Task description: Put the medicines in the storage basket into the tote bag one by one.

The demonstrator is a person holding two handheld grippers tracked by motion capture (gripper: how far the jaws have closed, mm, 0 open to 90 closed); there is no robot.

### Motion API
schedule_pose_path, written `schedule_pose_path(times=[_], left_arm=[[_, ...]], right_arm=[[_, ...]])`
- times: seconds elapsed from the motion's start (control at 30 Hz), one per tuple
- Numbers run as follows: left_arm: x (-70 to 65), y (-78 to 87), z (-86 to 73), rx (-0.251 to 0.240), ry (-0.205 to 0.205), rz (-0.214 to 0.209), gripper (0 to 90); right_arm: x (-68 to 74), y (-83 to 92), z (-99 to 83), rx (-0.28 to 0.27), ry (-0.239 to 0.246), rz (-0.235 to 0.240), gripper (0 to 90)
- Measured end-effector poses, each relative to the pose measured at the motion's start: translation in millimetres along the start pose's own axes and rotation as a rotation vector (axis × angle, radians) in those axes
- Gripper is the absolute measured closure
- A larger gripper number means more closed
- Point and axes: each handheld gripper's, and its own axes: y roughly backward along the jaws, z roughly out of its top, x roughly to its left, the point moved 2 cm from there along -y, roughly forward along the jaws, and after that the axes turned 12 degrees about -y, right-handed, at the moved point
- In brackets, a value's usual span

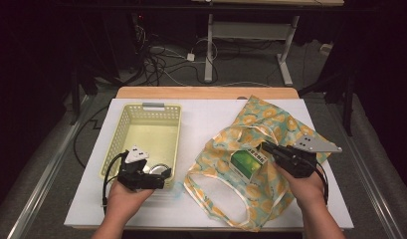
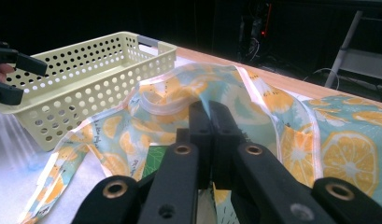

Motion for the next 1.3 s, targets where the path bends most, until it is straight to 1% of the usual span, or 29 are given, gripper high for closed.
schedule_pose_path(times=[0.03,0.17,0.23,0.3,0.4,0.5,0.6,0.7,0.8,0.83,0.9,0.93,0.97,1.03,1.07,1.13,1.2,1.23,1.3], left_arm=[[1.7,0.6,-0.9,0.0,0.01,0.002,0.0],[5.7,1.0,-2.6,0.007,0.019,0.006,0.0],[6.0,-0.2,-1.7,0.016,0.025,-0.001,0.0],[6.3,-1.3,1.9,0.033,0.029,-0.019,0.0],[8.6,-1.0,9.1,0.086,0.012,-0.017,0.0],[16.2,-0.8,17.8,0.129,0.021,-0.032,0.7],[21.6,-6.1,25.3,0.205,0.006,-0.03,1.4],[27.8,-12.2,30.2,0.27,0.016,-0.075,3.2],[33.0,-18.9,33.5,0.33,0.023,-0.111,7.1],[33.6,-20.4,34.4,0.341,0.018,-0.128,10.7],[32.5,-22.5,36.1,0.354,-0.008,-0.174,22.4],[30.9,-23.0,36.7,0.358,-0.024,-0.2,33.3],[29.4,-23.9,37.2,0.368,-0.04,-0.208,43.2],[26.8,-26.8,36.9,0.399,-0.075,-0.209,57.4],[26.9,-29.0,36.1,0.425,-0.087,-0.209,65.7],[28.6,-33.2,34.4,0.479,-0.103,-0.199,78.3],[31.6,-37.0,34.2,0.528,-0.126,-0.185,85.4],[32.3,-38.6,34.6,0.549,-0.134,-0.177,86.9],[33.9,-42.0,35.7,0.582,-0.148,-0.18,87.7]], right_arm=[[0.0,0.0,-0.1,0.0,0.0,0.0,90.0],[0.0,-0.1,-0.1,0.001,0.001,-0.001,90.0],[0.0,-0.1,-0.2,0.002,0.001,-0.001,90.0],[-0.4,0.0,-0.3,0.003,0.0,-0.001,90.0],[-0.8,0.4,-0.4,0.001,-0.001,-0.004,90.0],[-1.1,1.9,1.3,-0.006,-0.003,-0.003,90.0],[-1.9,3.5,2.2,-0.009,-0.003,-0.003,90.0],[-3.0,4.1,2.2,-0.012,-0.007,-0.001,90.0],[-3.8,4.4,2.0,-0.012,-0.005,0.0,90.0],[-3.7,4.5,1.9,-0.012,-0.008,-0.001,90.0],[-3.6,4.6,1.8,-0.012,-0.007,0.0,90.0],[-3.6,4.8,1.9,-0.012,-0.007,0.0,90.0],[-3.7,4.9,1.9,-0.012,-0.005,0.001,90.0],[-3.8,4.8,1.7,-0.011,-0.008,0.0,90.0],[-3.7,4.3,1.5,-0.011,-0.01,0.001,90.0],[-3.2,3.4,0.7,-0.006,-0.009,0.002,90.0],[-2.4,2.4,0.3,-0.005,-0.008,0.003,90.0],[-2.4,2.2,0.2,-0.003,-0.006,0.003,90.0],[-2.5,2.1,0.0,-0.003,-0.007,0.004,90.0]])
